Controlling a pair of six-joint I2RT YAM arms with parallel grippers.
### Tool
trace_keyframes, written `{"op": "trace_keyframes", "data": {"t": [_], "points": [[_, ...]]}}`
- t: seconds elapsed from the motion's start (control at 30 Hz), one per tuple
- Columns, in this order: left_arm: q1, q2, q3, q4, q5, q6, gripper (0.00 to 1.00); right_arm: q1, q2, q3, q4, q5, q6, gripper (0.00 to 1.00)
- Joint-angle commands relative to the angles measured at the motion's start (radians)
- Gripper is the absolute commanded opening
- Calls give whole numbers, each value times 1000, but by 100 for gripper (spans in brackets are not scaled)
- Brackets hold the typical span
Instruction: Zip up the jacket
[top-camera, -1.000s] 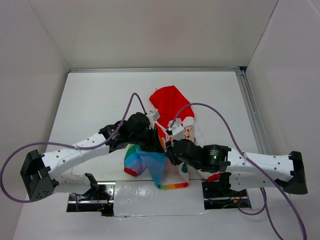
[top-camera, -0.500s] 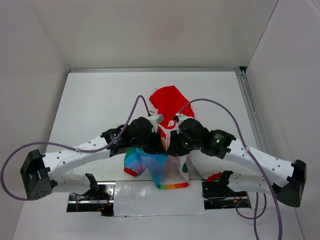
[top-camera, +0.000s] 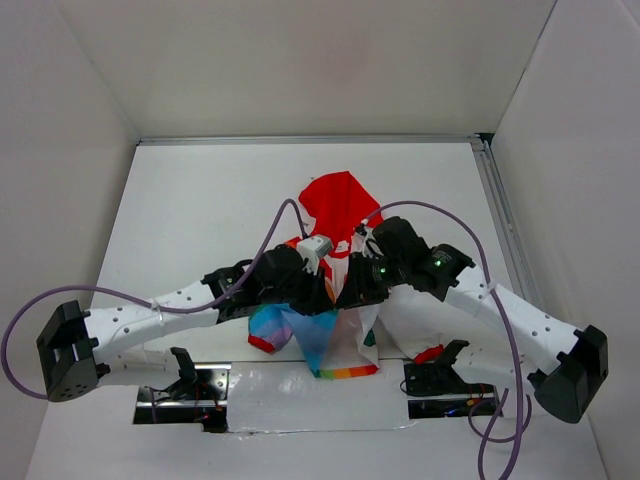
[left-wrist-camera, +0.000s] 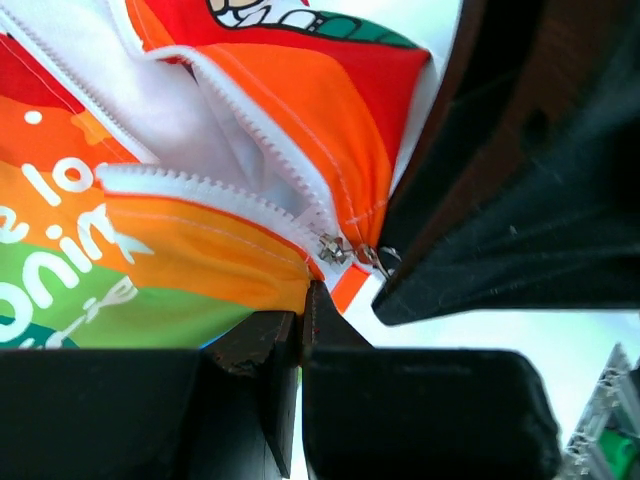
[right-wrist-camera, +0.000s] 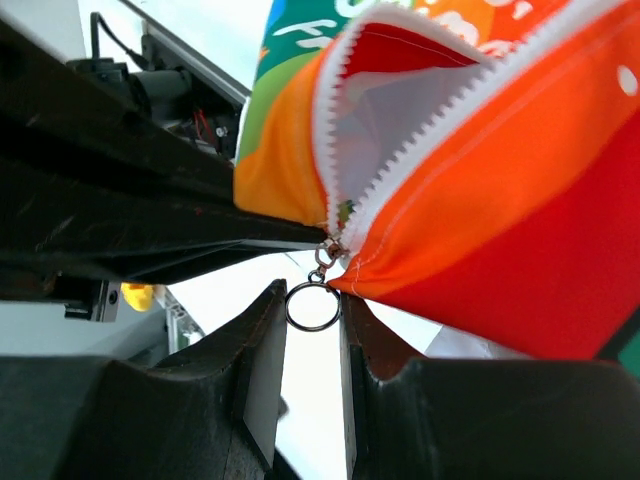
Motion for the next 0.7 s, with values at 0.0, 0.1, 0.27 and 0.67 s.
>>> {"op": "trace_keyframes", "data": {"t": [0.0, 0.1, 0.27, 0.67], "points": [[-22, -14, -20, -4, 6, 67, 0, -31, 1, 43, 23, -4, 42, 0], [-42, -22, -37, 7, -5, 88, 0, -119, 0, 7, 77, -119, 72, 0], [-47, -43, -71, 31, 17, 126, 0, -173, 38, 29, 62, -210, 20, 0], [-47, -37, -80, 28, 81, 241, 0, -55, 15, 133, -110, 259, -197, 0]]}}
